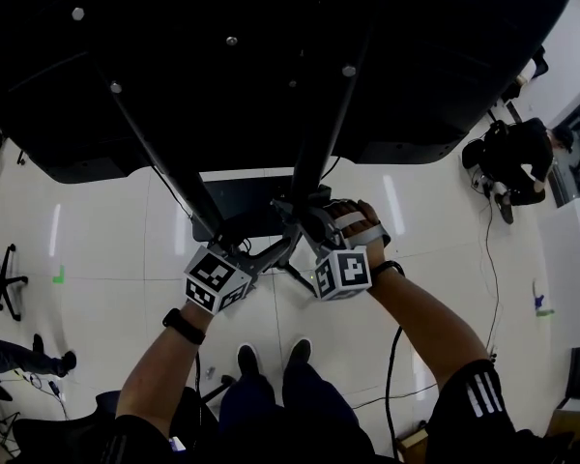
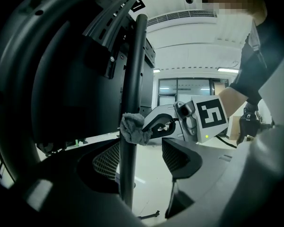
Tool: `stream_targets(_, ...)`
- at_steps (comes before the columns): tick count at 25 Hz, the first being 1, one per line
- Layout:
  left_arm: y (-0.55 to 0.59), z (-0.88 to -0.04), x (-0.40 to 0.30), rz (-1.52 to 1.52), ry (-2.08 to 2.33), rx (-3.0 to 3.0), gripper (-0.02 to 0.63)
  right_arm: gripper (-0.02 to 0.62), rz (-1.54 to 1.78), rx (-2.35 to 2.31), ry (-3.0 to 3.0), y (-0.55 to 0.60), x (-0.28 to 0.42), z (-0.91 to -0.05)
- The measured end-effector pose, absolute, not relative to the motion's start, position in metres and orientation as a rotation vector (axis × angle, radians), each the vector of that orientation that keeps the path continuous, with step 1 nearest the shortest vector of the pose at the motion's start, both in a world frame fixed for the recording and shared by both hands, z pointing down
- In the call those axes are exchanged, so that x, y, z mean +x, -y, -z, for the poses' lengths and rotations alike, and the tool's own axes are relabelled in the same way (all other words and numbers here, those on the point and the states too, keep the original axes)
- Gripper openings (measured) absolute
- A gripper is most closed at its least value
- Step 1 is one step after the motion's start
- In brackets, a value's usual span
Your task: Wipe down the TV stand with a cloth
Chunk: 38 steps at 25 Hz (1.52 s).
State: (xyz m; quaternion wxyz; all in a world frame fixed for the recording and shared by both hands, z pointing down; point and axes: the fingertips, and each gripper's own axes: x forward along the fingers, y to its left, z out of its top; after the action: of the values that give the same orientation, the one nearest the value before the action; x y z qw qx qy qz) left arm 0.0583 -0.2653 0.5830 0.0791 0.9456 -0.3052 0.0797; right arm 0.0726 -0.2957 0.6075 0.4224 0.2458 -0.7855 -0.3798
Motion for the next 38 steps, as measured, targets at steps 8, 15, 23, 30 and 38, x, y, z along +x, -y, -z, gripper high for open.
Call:
stream_targets(8,0.27,-0.66,0.055,-0.295,0.885,2.757,0.298,0.034,0.853,0.556,1.944,0.297,0.074,-0.694)
stream_targets(15,0.273,-0.736,0.053,-0.348,0.864,2.69,0.304,0.034,0.783,0.529,1.932,0.294,0.07,-0.769)
stream_targets(23,0.278,-0.81,0.053,-0.398,0.842,2.638,0.305,0.034,0.745,0.481,1.886,0.295,0.067,-0.856)
stream_targets(30,0.287,-0.865,0.051,-0.432,0.838,2.61,0.305,0.034,0.684,0.449,1.869,0.296,0.07,-0.922)
stream_targets(38,0.29,-0.905,0.051,-0.477,0.833,2.566,0.305,0.034,0.604,0.424,1.83,0.297,0.074,-0.974)
